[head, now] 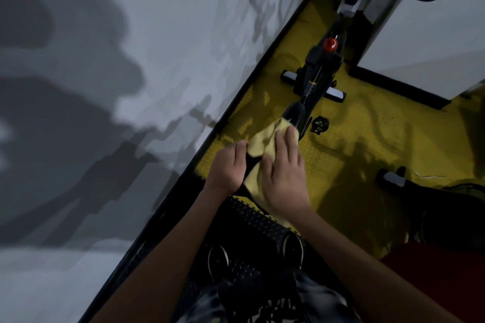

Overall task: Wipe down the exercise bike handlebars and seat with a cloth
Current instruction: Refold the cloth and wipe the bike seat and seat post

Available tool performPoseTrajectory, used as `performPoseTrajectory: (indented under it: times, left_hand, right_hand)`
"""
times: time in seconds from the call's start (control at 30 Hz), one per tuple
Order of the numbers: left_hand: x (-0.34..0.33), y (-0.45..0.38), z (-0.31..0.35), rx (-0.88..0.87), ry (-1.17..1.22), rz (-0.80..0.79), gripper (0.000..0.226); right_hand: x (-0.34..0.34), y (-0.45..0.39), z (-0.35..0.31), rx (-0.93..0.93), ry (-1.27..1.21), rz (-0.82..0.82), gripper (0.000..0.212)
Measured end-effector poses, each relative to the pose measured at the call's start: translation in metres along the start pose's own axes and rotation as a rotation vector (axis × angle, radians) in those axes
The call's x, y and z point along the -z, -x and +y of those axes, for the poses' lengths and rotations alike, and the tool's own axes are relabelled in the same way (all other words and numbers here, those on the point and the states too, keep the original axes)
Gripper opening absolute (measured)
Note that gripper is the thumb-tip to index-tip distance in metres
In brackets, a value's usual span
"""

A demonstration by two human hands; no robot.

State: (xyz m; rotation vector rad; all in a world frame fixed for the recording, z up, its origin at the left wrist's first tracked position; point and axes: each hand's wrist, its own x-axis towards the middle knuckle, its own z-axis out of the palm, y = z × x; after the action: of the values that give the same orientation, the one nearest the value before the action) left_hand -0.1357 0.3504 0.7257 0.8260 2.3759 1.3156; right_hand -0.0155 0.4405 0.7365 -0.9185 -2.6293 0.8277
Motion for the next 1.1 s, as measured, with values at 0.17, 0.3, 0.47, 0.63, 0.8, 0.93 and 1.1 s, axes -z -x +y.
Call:
performPoseTrajectory:
  times: [0.17, 0.3, 0.47, 0.63, 0.8, 0.93, 1.1]
  left_hand:
    - [-0.002, -0.002, -0.007, -0.010, 0.037, -0.009, 0.037]
    - [-0.002, -0.001, -0.005, 0.049, 0.041, -0.013, 0.043]
    - [-0.002, -0.001, -0.003, 0.012, 0.028, 0.000, 0.048]
    - [-0.002, 0.000, 0.001, 0.043, -0.029, 0.018, 0.047]
    - [-0.004, -0.001, -0.008, -0.030, -0.023, 0.020, 0.044]
    - [-0.004, -0.001, -0.006, 0.001, 0.005, 0.024, 0.042]
    - [-0.002, -0.001, 0.001, 0.141, 0.006, 0.001, 0.049]
  right_hand:
    - [0.003, -0.080, 0.009, -0.157, -0.175, 0.104, 0.062]
    - [0.006, -0.110, 0.009, -0.257, -0.194, 0.172, 0.056]
    - [-0.006, -0.044, -0.009, -0.138, 0.039, 0.087, 0.065]
    - [-0.012, 0.033, -0.013, -0.082, 0.167, -0.099, 0.065]
    - [-0.002, 0.026, -0.001, 0.032, 0.106, -0.130, 0.066]
    - [0.004, -0.031, 0.009, 0.057, -0.037, -0.001, 0.060]
    - [0.009, -0.106, 0.014, -0.153, -0.137, 0.102, 0.054]
